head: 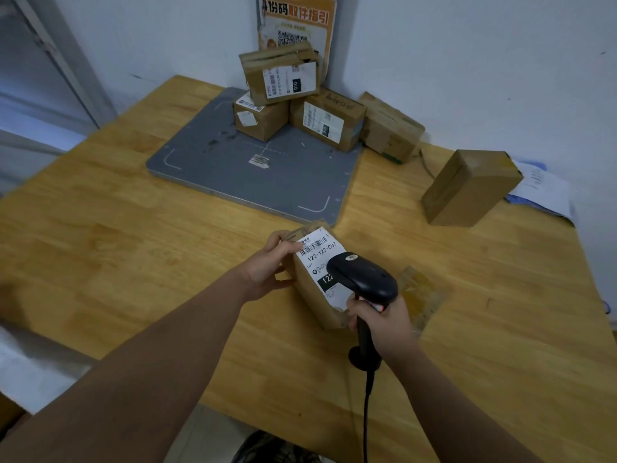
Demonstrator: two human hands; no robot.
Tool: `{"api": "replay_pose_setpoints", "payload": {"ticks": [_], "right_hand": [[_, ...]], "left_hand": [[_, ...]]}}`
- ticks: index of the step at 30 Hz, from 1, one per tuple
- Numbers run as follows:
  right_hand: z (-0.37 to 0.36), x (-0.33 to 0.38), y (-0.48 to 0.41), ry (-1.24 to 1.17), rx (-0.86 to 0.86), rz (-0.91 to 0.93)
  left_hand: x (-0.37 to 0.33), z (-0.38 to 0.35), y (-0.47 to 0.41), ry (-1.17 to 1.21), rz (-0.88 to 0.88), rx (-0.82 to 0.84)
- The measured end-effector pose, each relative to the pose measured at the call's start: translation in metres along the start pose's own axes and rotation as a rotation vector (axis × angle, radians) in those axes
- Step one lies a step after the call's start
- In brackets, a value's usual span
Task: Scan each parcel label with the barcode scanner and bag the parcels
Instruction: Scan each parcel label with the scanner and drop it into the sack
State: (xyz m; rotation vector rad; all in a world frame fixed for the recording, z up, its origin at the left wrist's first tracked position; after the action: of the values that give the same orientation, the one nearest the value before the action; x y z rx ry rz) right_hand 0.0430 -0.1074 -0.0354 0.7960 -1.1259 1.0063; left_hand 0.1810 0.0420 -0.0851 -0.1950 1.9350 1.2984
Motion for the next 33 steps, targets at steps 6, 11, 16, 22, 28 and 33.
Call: {"api": "replay_pose_setpoints", "payload": {"ticks": [6,11,16,22,28,33], "right_hand": [[0.007,-0.005,0.008,-0.054,-0.033,-0.013],[0.013,-0.007,0.015,-0.069,-0.078,-0.017],[0.01,0.0,0.012,-0.003,-0.067,-0.027],[0.015,0.037,0.011,0.105,-0.144,0.101],[0.008,0.043,0.011,0.112,-0.101,0.064],[0.013,0.048,0.011,0.107,-0.113,0.068]], "left_hand": [[-0.006,-0.011,-0.003,-0.005,-0.037,-0.003],[-0.016,-0.023,0.003,-0.06,-0.081,-0.015],[-0.04,-0.011,0.016,-0.105,-0.205,-0.168],[-0.072,0.025,0.041,-0.177,-0.314,-0.354],[-0.071,0.038,0.037,-0.18,-0.31,-0.389],[-0.071,0.042,0.034,-0.161,-0.305,-0.407]]}}
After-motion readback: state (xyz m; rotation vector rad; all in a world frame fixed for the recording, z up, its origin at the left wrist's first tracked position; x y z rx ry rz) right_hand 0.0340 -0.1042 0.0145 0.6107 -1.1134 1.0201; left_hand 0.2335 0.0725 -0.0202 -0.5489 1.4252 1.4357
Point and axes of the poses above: each hand's wrist, its own y-axis away from the middle knuckle, its own z-axis out of the back of the hand, x = y × z, the point moved 10 cm from there along -y, towards the middle knuckle, and after that the axes turned 13 degrees about z, right-handed, at the moved point
